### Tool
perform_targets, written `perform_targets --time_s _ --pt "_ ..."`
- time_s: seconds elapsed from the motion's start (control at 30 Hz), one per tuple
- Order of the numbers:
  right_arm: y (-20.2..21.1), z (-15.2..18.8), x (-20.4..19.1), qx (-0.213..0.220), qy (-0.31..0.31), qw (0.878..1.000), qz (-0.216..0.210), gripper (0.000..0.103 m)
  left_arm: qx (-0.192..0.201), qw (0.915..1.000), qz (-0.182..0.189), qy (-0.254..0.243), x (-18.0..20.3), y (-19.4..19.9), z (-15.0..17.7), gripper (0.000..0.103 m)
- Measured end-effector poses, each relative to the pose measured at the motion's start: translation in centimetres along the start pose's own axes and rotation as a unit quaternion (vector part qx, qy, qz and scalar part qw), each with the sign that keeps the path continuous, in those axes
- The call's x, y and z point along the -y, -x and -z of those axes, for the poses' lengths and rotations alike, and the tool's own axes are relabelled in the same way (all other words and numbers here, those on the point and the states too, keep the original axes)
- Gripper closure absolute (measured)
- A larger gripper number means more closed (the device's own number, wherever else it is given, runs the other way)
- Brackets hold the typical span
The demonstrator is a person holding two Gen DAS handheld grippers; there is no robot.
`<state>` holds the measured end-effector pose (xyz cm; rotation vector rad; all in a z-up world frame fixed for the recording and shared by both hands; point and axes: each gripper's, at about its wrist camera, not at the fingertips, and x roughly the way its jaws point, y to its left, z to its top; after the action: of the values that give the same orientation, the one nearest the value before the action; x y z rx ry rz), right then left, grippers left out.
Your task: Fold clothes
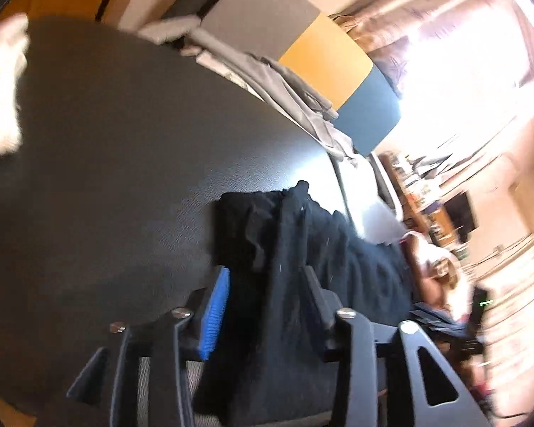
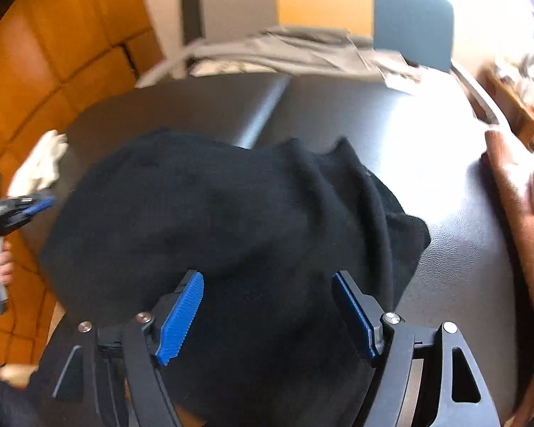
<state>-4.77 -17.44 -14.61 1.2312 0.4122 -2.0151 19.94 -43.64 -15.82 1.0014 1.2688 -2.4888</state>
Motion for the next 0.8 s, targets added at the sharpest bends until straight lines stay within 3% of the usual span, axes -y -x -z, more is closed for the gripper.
perform_targets --time_s 0.07,0.17,0.27,0.4,0.57,0.6,0.67,0.7,0.8 --pt "-2.1 -0.3 1.3 -0.026 -0.023 0.999 0.014 0.025 -0.034 0.9993 0.012 0.011 -0.6 -1.7 -1.0 0.047" --pt "-2.3 -0.1 1.5 -0.004 -0.035 0.999 -0.005 0.017 -0.085 0.9958 0.02 0.025 -1.5 -4.5 -2.1 0.039" --pt "-2.5 0.0 1.0 0.002 -0.027 1.0 -0.01 0.01 -0.109 0.9923 0.05 0.031 -1.8 -6.6 -2.9 0.034" --pt "-3.1 -0.4 0.0 0.001 -0.018 1.0 -0.01 0.0 -0.12 0.9915 0.049 0.014 -1.3 -7.7 -4.1 0.032" --pt "-3.4 -1.2 0.2 0.006 -0.023 1.0 -0.013 0.0 -0.116 0.9923 0.04 -0.016 0.1 -9.2 -5.1 0.034" --pt "-3.5 -1.1 0.3 0.008 -0.026 1.0 -0.016 0.0 -0.117 0.992 0.036 -0.027 0.5 -9.5 -5.0 0.036" --pt "-3.4 -0.7 0.5 0.011 -0.029 0.999 -0.019 0.0 -0.134 0.9886 0.046 -0.05 1.2 -10.2 -4.7 0.076" --pt "-3.2 -0.3 0.7 0.012 -0.03 0.999 -0.02 0.0 -0.15 0.9863 0.052 -0.046 1.2 -10.9 -4.2 0.083" --pt "-3.3 0.5 1.1 0.013 -0.028 0.999 -0.017 0.0 -0.145 0.9869 0.065 -0.028 1.2 -11.0 -3.9 0.085"
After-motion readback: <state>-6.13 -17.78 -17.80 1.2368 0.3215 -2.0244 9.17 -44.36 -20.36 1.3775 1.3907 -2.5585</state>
